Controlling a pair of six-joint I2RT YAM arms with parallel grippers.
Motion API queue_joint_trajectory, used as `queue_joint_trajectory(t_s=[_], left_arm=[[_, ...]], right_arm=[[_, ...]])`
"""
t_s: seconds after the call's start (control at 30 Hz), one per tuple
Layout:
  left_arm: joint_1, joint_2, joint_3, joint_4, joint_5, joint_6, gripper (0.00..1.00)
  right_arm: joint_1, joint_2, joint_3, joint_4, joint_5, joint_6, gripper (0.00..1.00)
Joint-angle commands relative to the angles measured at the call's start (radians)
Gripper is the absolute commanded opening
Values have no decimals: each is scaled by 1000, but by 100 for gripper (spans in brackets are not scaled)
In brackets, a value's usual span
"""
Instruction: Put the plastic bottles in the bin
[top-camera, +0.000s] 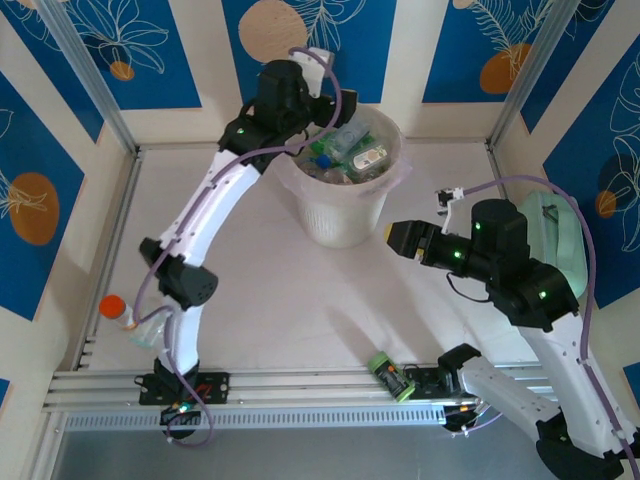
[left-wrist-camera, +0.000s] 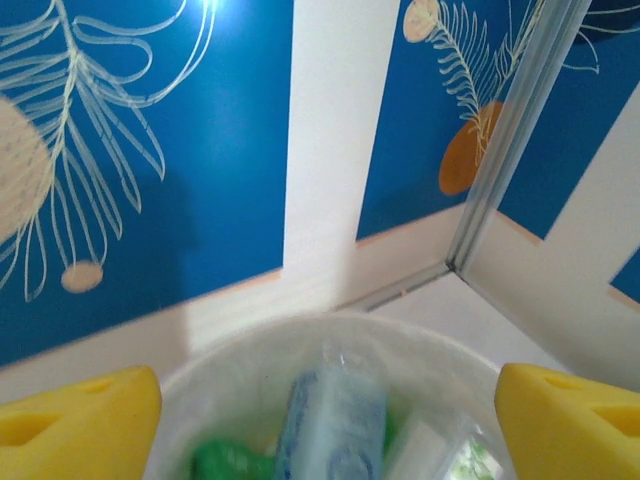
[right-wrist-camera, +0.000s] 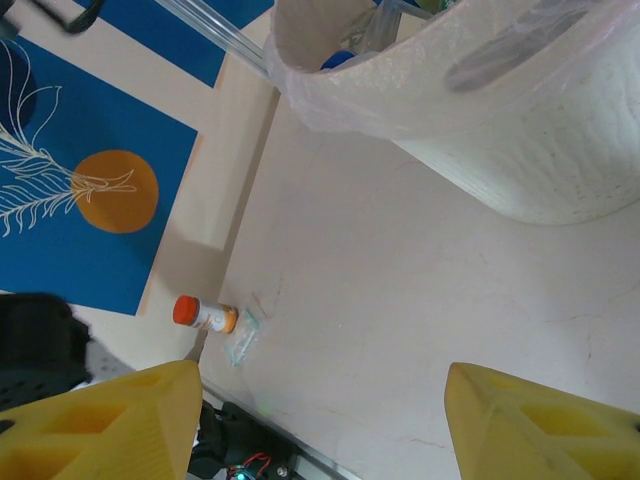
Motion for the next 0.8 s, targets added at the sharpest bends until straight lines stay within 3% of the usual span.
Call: queue_joint_trajectory(t_s=[0.0,0.1,0.23,0.37,0.5,0.57,0.77], left_arm=[[0,-257,-234,17,32,-92,85],[2,-514,-569,69,-3,-121,91],[12,-854,-944,35,-179,-130,100],[48,-1055,-1161,-94,-273,-153,100],[53,-1152,-1300,-203,-494,-173,100],[52,-1204,-1412,-144,-538,-87,100],[57,-1370,-1763,198,-726,42,100]], right_arm=[[8,2,25,10,20,17,66],[23,-7,13,8,72,24,67],[26,-13,0,-44,208,16,73],[20,-11,-63,-88,428,24,95],[0,-5,-198,41,385,-76,99],[-3,-6,-261,82,419,-84,99],[-61,-98,-476,271,728,-170,99]])
